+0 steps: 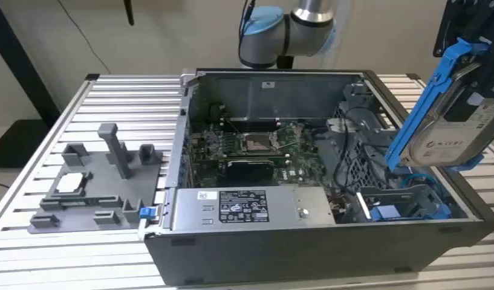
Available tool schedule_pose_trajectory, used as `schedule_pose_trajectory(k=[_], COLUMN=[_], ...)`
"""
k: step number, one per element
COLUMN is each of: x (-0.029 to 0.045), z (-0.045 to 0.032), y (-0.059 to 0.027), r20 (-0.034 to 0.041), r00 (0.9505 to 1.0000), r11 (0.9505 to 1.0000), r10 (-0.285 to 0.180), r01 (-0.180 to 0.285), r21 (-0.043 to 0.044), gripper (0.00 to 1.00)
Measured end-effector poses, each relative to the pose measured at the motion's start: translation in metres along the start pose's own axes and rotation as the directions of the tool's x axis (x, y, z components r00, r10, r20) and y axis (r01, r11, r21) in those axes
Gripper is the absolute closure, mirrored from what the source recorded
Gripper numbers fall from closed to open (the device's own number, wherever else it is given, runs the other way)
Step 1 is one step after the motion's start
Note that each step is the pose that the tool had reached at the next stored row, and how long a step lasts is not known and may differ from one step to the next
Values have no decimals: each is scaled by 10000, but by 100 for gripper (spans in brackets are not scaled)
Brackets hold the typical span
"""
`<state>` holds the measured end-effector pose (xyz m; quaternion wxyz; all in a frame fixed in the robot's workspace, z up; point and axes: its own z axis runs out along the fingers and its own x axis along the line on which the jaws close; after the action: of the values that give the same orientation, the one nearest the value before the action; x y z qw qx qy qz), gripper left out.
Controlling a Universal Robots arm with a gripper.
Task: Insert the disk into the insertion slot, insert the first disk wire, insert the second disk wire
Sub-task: 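Insert the disk into the insertion slot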
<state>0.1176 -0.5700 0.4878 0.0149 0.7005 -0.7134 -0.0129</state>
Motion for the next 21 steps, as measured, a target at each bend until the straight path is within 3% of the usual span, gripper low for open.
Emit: schedule_pose_trajectory(k=[21], x=[0], z=[29], y=[-1], r20=[1], r00=[10000], r11=[10000], r10=[39], r01=[-39], r21=[0], gripper=[100])
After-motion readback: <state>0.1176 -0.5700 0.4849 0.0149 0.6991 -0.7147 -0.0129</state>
